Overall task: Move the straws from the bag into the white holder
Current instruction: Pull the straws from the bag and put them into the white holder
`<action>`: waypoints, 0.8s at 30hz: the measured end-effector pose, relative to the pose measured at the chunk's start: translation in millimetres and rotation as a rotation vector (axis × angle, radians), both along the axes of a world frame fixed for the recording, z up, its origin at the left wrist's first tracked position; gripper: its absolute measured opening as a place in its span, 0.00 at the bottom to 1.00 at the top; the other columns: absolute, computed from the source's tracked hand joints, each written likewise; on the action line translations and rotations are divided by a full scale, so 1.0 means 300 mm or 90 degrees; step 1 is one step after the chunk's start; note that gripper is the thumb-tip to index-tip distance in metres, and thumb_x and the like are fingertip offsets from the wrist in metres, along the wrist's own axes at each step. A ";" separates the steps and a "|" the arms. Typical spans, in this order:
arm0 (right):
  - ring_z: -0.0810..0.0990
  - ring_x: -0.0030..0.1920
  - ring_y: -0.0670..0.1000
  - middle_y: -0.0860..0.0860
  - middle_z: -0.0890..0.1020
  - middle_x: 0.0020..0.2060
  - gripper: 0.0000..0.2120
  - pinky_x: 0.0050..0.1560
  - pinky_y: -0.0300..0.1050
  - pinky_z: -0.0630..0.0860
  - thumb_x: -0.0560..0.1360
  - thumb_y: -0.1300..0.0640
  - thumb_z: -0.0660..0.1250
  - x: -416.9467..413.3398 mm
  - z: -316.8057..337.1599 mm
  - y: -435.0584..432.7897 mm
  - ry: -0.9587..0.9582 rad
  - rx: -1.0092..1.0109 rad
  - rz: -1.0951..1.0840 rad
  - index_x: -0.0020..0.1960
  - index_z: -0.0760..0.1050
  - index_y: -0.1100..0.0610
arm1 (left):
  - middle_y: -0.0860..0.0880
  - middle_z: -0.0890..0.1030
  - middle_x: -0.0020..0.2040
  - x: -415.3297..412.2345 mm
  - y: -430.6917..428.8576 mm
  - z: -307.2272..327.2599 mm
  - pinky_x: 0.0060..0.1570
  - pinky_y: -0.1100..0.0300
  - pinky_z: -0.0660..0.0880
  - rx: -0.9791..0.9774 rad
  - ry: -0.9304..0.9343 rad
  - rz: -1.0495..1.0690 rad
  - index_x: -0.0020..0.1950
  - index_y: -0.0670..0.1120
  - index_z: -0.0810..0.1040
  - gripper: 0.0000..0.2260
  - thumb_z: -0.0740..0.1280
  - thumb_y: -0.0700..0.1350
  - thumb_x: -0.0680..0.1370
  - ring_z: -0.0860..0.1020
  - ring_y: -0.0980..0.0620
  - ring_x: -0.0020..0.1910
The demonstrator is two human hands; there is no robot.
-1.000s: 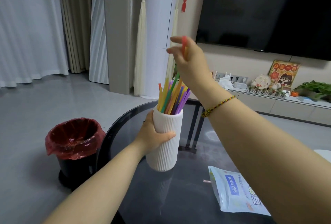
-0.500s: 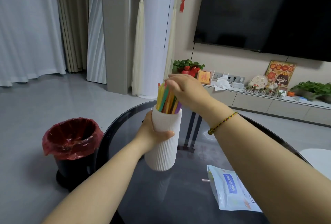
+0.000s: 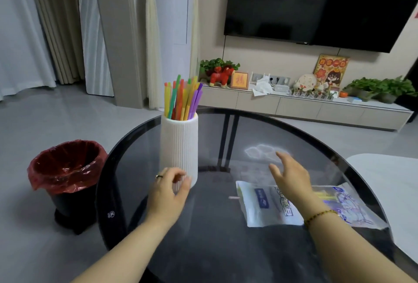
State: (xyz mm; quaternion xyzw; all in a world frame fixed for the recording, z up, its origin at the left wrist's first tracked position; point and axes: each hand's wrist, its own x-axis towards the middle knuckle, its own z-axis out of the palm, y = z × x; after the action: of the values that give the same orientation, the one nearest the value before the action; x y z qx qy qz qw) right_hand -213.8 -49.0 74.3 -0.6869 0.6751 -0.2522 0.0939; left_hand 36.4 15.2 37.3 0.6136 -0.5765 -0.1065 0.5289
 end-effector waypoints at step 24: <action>0.55 0.74 0.51 0.49 0.64 0.72 0.21 0.73 0.53 0.42 0.78 0.47 0.53 -0.182 -0.250 0.083 0.014 0.058 -0.034 0.69 0.62 0.52 | 0.43 0.70 0.66 -0.434 -0.191 -0.033 0.52 0.57 0.74 0.455 0.156 -0.147 0.69 0.41 0.63 0.28 0.69 0.44 0.73 0.73 0.47 0.59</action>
State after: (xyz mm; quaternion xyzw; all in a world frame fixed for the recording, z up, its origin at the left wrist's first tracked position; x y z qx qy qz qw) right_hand -268.4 -24.1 -0.8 -0.6666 0.7047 -0.2161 0.1109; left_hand -93.9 -42.0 27.4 0.6730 -0.5009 -0.4317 0.3315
